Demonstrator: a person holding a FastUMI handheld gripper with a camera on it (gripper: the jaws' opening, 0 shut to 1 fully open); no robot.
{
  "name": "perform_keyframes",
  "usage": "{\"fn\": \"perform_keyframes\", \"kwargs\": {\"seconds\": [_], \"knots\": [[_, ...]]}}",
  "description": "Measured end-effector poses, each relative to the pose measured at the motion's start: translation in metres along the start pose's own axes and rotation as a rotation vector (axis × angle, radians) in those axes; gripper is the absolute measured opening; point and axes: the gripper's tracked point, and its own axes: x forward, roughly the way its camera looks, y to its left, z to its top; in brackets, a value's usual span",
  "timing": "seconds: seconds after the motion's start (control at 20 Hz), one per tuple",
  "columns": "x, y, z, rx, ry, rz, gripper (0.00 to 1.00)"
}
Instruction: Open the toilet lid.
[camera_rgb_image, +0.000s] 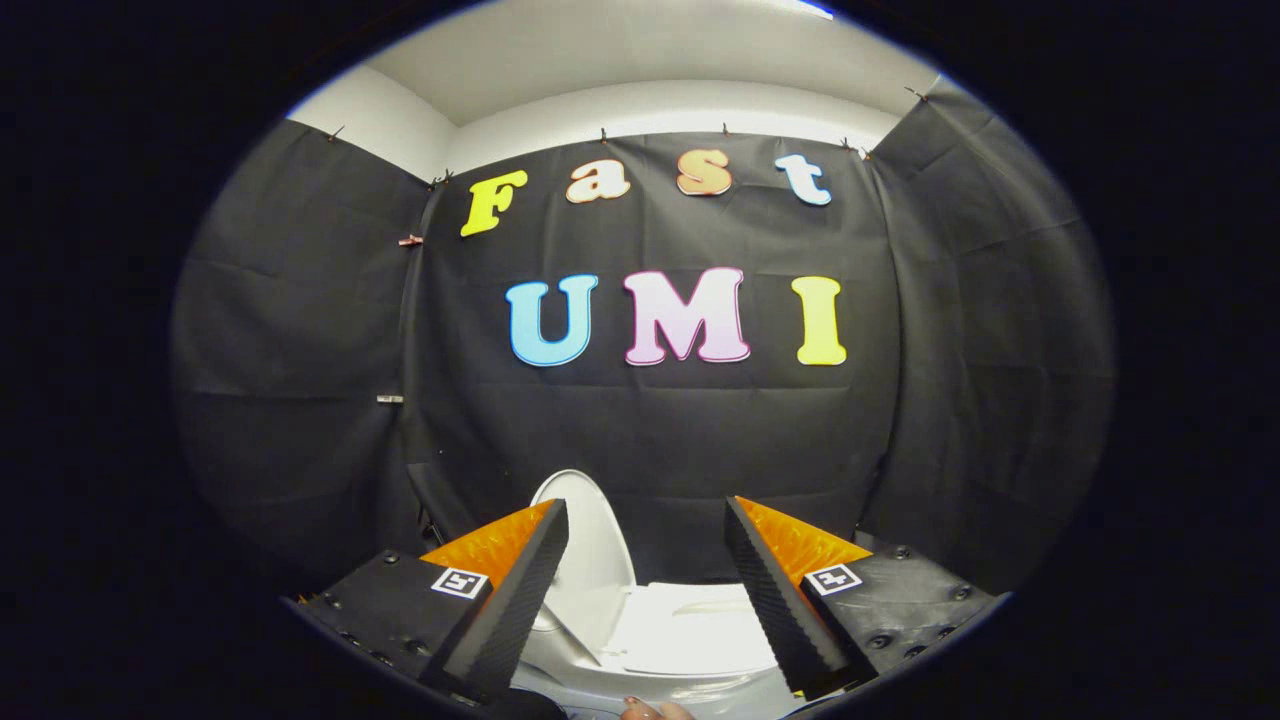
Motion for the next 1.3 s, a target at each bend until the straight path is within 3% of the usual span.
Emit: {"fn": "perform_keyframes", "kwargs": {"seconds": [0.5,1.3], "knots": [[-0.037,-0.028,0.005,-0.002,-0.006,-0.071,0.99],[-0.027,-0.038,-0.001,0.001,0.017,-0.080,0.99]]}}
